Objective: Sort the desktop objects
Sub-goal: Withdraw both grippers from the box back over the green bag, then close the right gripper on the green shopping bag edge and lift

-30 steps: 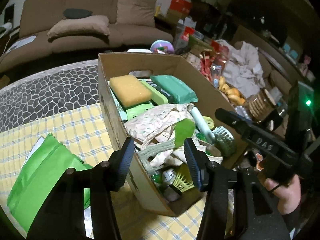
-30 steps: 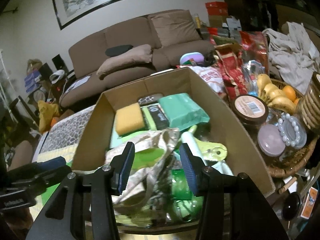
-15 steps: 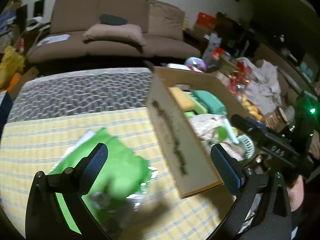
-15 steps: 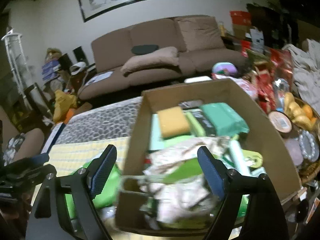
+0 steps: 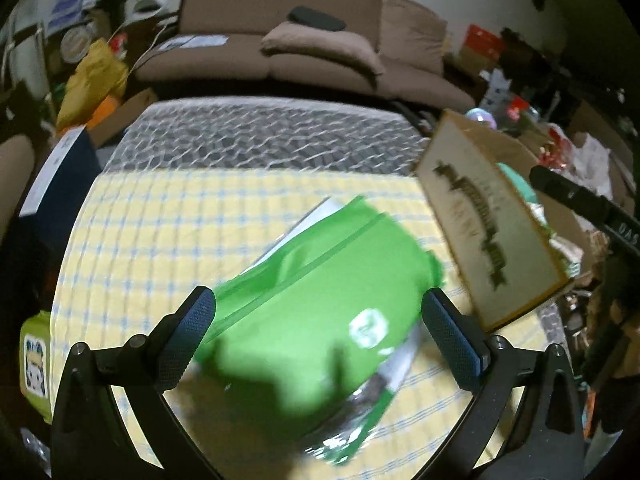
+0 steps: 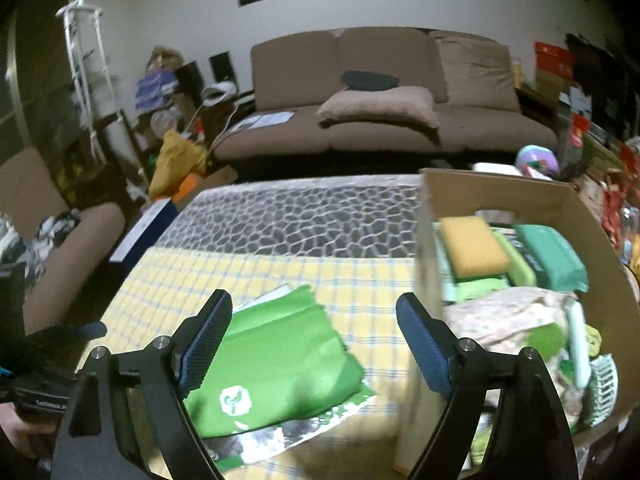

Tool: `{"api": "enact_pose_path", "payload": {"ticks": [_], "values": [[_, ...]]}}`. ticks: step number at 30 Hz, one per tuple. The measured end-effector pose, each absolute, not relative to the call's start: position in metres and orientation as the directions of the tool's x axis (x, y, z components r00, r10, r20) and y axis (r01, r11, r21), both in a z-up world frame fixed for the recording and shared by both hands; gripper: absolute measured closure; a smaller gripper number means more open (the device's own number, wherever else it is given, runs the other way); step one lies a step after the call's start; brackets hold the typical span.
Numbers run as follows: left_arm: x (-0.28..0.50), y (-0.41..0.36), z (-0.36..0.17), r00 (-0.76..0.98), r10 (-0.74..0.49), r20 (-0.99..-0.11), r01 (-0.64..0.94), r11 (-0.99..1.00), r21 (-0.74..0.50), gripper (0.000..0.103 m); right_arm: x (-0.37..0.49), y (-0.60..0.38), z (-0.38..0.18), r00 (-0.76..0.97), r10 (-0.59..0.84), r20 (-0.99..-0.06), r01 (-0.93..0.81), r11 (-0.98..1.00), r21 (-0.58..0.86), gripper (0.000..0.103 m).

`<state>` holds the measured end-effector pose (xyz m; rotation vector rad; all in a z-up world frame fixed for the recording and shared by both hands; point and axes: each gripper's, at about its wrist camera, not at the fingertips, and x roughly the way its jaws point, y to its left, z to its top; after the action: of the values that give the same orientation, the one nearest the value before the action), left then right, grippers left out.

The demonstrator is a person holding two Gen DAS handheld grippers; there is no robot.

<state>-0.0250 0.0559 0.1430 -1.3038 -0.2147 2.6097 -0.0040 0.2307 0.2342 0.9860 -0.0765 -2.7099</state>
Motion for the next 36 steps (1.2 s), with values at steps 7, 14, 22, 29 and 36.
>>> {"api": "enact_pose_path", "payload": {"ticks": [7, 14, 22, 29, 36], "values": [[-0.015, 0.016, 0.1, -0.534, 0.246, -0.809, -0.074, -0.967, -0.245, 0.0, -0.027, 0.188, 0.196, -0.67, -0.263, -0.694, 0.271, -0.957, 0.101, 0.017], [-0.014, -0.005, 0.064, -0.488, 0.292, -0.823, -0.048, -0.95, -0.309, 0.0, -0.052, 0.169, 0.152, -0.578, -0.257, -0.775, 0.279, -0.954, 0.108, 0.017], [-0.02, -0.014, 0.045, -0.454, 0.35, -0.819, -0.042, -0.927, -0.373, 0.0, -0.075, 0.181, 0.118, -0.52, -0.231, -0.822, 0.226, -0.966, 0.128, 0.017], [-0.022, -0.008, 0.03, -0.412, 0.365, -0.835, -0.046, -0.923, -0.381, 0.0, -0.086, 0.193, 0.095, -0.49, -0.196, -0.849, 0.184, -0.976, 0.119, 0.017], [-0.025, -0.003, 0.018, -0.391, 0.349, -0.852, -0.05, -0.932, -0.359, 0.0, -0.094, 0.203, 0.077, -0.433, -0.208, -0.877, 0.156, -0.976, 0.154, 0.017]]}}
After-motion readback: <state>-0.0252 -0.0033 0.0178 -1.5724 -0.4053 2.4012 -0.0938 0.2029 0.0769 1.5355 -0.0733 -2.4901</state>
